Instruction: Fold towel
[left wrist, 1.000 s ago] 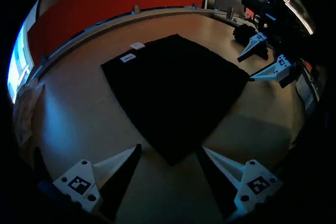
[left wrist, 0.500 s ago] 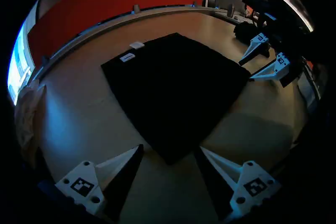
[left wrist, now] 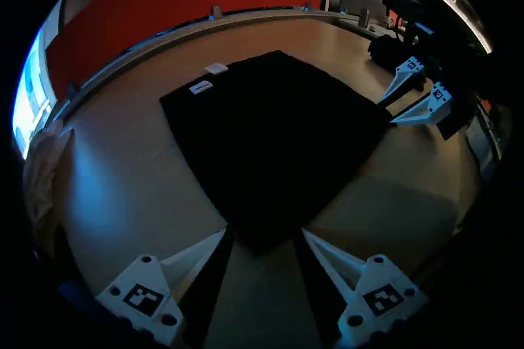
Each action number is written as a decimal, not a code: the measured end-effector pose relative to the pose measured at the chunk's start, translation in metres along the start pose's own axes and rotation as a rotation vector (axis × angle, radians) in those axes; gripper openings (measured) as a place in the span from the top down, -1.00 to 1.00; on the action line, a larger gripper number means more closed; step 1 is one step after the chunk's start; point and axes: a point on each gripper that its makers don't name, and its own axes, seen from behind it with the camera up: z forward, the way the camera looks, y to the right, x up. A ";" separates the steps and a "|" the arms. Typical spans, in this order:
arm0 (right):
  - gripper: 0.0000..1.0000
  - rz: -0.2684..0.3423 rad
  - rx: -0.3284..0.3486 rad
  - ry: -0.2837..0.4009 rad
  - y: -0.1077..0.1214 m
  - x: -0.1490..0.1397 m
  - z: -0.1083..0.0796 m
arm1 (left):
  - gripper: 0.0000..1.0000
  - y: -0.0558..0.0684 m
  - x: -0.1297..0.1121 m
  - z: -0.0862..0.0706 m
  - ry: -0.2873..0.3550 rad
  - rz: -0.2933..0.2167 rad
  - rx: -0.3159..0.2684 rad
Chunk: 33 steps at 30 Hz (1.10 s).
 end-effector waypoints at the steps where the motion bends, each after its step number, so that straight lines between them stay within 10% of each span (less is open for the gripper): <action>1: 0.09 0.002 -0.002 0.000 0.000 0.000 0.000 | -0.16 0.000 0.000 0.000 -0.001 -0.002 0.001; 24: 0.36 0.043 -0.032 0.007 0.001 0.004 -0.002 | 0.71 -0.004 -0.001 -0.004 -0.018 -0.056 0.042; 33: 0.40 0.041 -0.041 0.031 0.003 0.012 -0.008 | 0.74 0.000 0.007 -0.011 0.006 -0.102 0.034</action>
